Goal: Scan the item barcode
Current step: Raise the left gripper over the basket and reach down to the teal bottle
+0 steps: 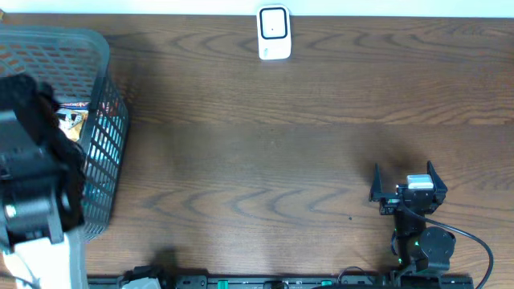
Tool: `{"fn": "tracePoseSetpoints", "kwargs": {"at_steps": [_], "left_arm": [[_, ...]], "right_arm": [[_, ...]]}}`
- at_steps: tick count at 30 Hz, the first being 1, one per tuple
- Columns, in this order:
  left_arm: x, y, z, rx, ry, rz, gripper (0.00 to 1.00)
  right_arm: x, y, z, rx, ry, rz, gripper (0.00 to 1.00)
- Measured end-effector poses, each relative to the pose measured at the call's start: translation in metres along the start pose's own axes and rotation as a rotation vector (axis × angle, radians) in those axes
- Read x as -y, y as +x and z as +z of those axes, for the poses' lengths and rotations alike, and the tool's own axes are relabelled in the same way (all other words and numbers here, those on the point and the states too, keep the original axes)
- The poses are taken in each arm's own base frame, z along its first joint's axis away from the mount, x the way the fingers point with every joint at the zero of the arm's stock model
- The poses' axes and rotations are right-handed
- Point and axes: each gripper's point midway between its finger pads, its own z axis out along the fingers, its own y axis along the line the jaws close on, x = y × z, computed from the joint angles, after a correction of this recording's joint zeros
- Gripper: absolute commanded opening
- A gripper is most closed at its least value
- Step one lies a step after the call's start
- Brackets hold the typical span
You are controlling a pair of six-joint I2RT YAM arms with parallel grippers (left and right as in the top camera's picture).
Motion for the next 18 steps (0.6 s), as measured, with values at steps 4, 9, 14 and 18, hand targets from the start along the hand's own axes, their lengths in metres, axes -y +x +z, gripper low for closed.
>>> {"fn": "tracePoseSetpoints", "kwargs": {"at_steps": [4, 9, 14, 18], "left_arm": [[-0.032, 0.03, 0.037, -0.134, -0.154, -0.101, 0.98], [-0.049, 0.075, 0.069, -0.349, -0.202, -0.228, 0.98], [-0.058, 0.132, 0.088, -0.598, -0.276, -0.331, 0.98], [-0.056, 0.162, 0.101, -0.717, -0.308, -0.38, 0.98]], "right_arm": [[0.0, 0.0, 0.0, 0.0, 0.0, 0.0, 0.99], [0.0, 0.0, 0.0, -0.001, 0.0, 0.0, 0.99], [0.0, 0.0, 0.0, -0.001, 0.0, 0.0, 0.99], [0.0, 0.0, 0.0, -0.001, 0.0, 0.0, 0.99]]}}
